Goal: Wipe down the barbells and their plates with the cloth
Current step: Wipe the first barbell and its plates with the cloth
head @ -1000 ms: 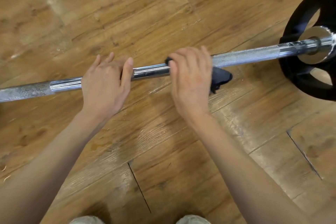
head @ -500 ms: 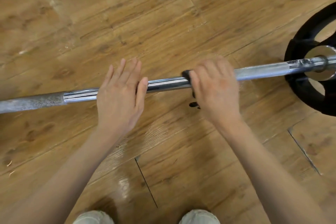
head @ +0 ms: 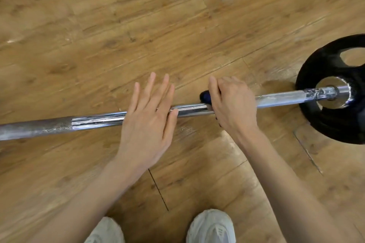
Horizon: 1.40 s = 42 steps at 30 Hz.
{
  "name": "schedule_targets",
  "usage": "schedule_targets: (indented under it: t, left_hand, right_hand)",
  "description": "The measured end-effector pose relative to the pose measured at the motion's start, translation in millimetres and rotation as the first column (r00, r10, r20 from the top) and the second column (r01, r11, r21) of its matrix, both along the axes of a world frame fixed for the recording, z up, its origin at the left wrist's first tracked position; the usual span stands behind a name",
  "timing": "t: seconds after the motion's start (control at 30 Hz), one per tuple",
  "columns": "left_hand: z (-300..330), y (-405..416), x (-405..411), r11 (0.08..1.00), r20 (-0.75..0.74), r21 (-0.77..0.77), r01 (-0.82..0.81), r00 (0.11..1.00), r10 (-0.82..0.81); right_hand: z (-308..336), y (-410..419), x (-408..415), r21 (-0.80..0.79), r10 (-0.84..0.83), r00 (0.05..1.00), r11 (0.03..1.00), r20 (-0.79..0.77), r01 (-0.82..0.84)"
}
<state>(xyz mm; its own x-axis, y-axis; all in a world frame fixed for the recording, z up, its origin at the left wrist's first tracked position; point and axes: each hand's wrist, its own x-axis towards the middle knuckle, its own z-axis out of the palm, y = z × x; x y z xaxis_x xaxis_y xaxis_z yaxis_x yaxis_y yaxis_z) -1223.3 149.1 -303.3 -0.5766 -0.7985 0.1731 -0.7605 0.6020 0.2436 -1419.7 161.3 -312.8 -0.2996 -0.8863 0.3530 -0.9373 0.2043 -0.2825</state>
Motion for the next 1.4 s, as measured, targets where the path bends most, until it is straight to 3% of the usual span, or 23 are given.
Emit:
schedule_targets:
  t: [0.07,0.17,0.27,0.33,0.4,0.47,0.5,0.53,0.6,0.67,0.8,0.87,0.93,1.0,1.03,1.1,1.13,1.2,1.23,1.3,1.4]
  left_hand:
    - [2,4,-8,0.999,0.013,0.01,0.04,0.999,-0.04]
    - [-1,10,-11,0.996,0.097,-0.005,0.088,0.991,-0.087]
    - [-5,19,-7,0.993,0.115,-0.004,0.117,0.987,-0.116]
    - [-5,26,-6,0.991,0.102,0.0,0.137,0.985,-0.136]
    - [-6,30,-4,0.99,0.088,0.002,0.14,0.986,-0.14]
    - [-6,32,-3,0.989,0.081,0.004,0.148,0.986,-0.148]
    - [-7,33,-3,0.987,0.077,0.009,0.157,0.985,-0.158]
    - [-8,34,-2,0.986,0.072,0.009,0.164,0.984,-0.164]
    - [-8,36,-2,0.986,0.067,0.003,0.168,0.984,-0.168]
    - [-8,37,-2,0.987,0.057,0.004,0.163,0.985,-0.163]
    - [-9,41,-1,0.982,0.058,0.014,0.187,0.981,-0.188]
    - [-10,40,2,0.979,0.067,-0.006,0.206,0.976,-0.205]
    - [-10,39,4,0.973,0.072,-0.032,0.227,0.972,-0.224]
    - [-12,38,4,0.969,0.071,-0.057,0.241,0.969,-0.237]
    - [-12,38,4,0.968,0.073,-0.07,0.241,0.969,-0.236]
    - [-12,38,3,0.97,0.075,-0.09,0.227,0.973,-0.221]
    - [-12,39,3,0.971,0.071,-0.096,0.217,0.975,-0.211]
    - [-12,41,2,0.976,0.066,-0.087,0.198,0.979,-0.192]
    - [-12,42,2,0.978,0.064,-0.081,0.19,0.981,-0.185]
    - [-11,40,1,0.98,0.066,-0.081,0.183,0.982,-0.178]
    - [-8,36,0,0.981,0.094,-0.097,0.169,0.983,-0.16]
  right_hand:
    - [8,3,1,0.053,0.009,0.998,0.999,0.069,-0.013]
    - [5,45,-1,0.042,0.039,0.998,0.998,-0.048,-0.037]
    - [-3,82,9,0.054,0.129,0.991,0.991,-0.046,-0.126]
    - [2,75,10,0.074,0.082,0.992,0.994,-0.1,-0.075]
    - [20,47,13,0.367,-0.005,0.983,0.927,-0.185,0.074]
    - [29,23,10,0.677,-0.011,0.986,0.725,-0.169,0.124]
    - [30,19,6,0.724,-0.043,0.991,0.678,-0.13,0.124]
    - [28,23,8,0.713,-0.061,0.992,0.69,-0.108,0.12]
    - [20,55,21,0.416,-0.062,0.99,0.903,-0.125,0.109]
    - [3,102,37,0.139,-0.066,0.995,0.987,-0.07,0.075]
    - [4,105,35,0.137,-0.033,0.997,0.99,-0.074,0.043]
    - [25,72,31,0.393,-0.029,0.991,0.916,-0.132,0.08]
    - [44,36,22,0.697,-0.018,0.995,0.712,-0.102,0.085]
    - [50,23,13,0.811,-0.115,0.993,0.578,-0.027,0.089]
    - [50,26,13,0.808,-0.117,0.992,0.58,-0.043,0.103]
    - [36,52,17,0.603,0.042,0.983,0.794,-0.177,0.075]
    - [29,69,23,0.478,0.062,0.983,0.878,-0.171,0.027]
    - [22,83,28,0.301,0.032,0.989,0.954,-0.142,0.013]
    - [20,75,24,0.285,-0.001,0.988,0.957,-0.155,0.045]
    - [34,50,21,0.535,-0.041,0.985,0.835,-0.169,0.127]
    - [42,26,9,0.796,-0.043,0.999,0.605,0.019,0.011]
